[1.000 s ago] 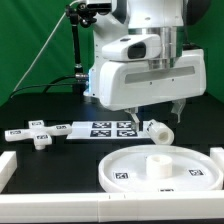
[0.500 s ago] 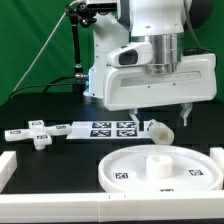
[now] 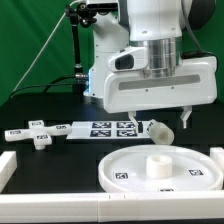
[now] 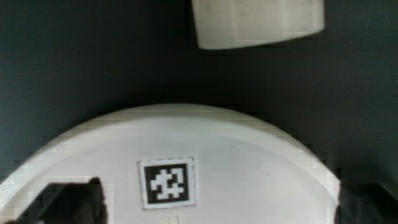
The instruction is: Assemble round table
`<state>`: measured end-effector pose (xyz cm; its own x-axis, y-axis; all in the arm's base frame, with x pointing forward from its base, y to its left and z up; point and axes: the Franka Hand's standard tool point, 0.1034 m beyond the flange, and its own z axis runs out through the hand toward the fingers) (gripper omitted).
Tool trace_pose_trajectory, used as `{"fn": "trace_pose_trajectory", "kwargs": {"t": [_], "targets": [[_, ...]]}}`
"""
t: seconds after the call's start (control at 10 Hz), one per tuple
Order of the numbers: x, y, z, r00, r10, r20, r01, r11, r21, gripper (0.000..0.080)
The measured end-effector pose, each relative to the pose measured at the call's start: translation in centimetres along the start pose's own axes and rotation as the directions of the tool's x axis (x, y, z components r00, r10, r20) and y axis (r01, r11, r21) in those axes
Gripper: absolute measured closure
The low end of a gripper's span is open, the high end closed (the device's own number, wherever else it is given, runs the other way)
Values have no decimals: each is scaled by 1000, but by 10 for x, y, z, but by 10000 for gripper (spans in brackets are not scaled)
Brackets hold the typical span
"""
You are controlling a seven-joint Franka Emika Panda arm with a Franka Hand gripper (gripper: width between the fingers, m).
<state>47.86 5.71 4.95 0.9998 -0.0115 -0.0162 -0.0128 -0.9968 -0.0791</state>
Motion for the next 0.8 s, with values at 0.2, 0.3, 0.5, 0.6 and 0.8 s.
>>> {"fn": "trace_pose_trajectory", "kwargs": {"t": [0.2, 0.3, 0.5, 0.6, 0.8], "targets": [[-8, -7, 1, 990, 1, 144, -2, 1000, 5, 150], [-9, -14, 4, 975, -1, 221, -1, 1000, 9, 150], [-14, -17, 8, 928, -3, 372, -3, 1000, 16, 150], [-14, -18, 8, 899, -5, 438, -5, 1000, 21, 150], [-17, -19, 8, 845, -4, 536, -9, 1000, 22, 150]]}}
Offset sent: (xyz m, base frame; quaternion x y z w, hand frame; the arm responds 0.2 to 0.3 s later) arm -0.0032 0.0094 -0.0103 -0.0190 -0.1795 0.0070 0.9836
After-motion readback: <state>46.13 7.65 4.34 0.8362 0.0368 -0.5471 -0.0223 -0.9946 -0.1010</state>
